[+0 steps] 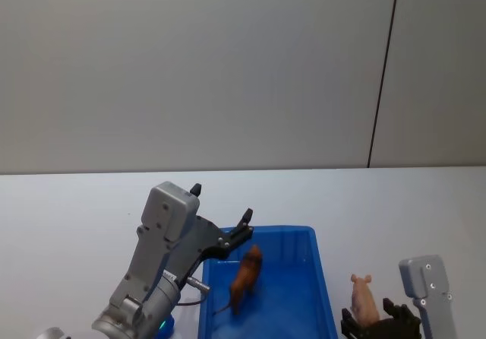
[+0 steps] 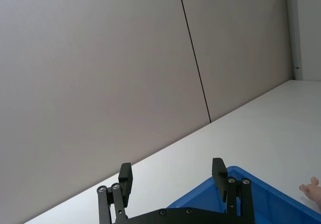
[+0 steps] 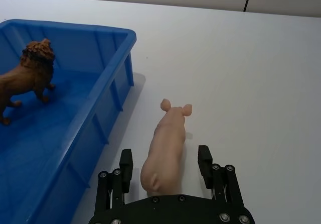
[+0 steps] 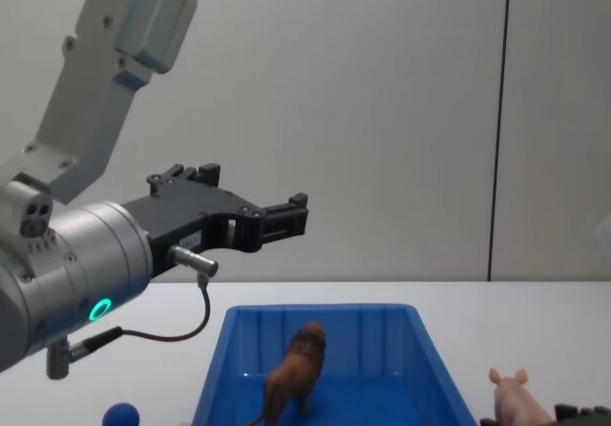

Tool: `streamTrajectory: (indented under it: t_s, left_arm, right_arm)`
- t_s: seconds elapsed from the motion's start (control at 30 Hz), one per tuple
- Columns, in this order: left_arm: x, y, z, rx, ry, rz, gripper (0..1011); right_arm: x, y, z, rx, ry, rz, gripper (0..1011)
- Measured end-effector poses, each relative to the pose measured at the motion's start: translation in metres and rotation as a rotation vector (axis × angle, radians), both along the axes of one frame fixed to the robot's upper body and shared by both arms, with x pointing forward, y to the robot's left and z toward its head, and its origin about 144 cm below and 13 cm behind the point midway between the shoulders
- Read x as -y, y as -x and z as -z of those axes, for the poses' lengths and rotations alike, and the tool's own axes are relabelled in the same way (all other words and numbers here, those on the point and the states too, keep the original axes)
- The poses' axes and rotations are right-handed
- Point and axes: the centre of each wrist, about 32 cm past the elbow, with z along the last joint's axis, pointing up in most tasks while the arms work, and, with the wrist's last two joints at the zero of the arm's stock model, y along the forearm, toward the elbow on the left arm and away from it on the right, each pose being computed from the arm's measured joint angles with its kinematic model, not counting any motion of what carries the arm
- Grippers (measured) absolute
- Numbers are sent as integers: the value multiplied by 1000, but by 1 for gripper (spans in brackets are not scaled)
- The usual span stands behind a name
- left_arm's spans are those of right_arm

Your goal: Pick up the two dolls from the table and place them into the box.

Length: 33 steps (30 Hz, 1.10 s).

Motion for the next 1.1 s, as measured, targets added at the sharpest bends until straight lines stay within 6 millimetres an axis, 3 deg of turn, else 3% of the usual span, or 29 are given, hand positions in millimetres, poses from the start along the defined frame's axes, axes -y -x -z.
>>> streamTrajectory:
  t_s: [0.47,1.1]
  left_arm:
    - [0,0,0,0,0,0,1000]
    - [0,0,0,0,0,0,1000]
  right_arm:
    - [-1,-1,6,-17,-4,21,407]
    - [-4,2,-22,120,-32,-6,379]
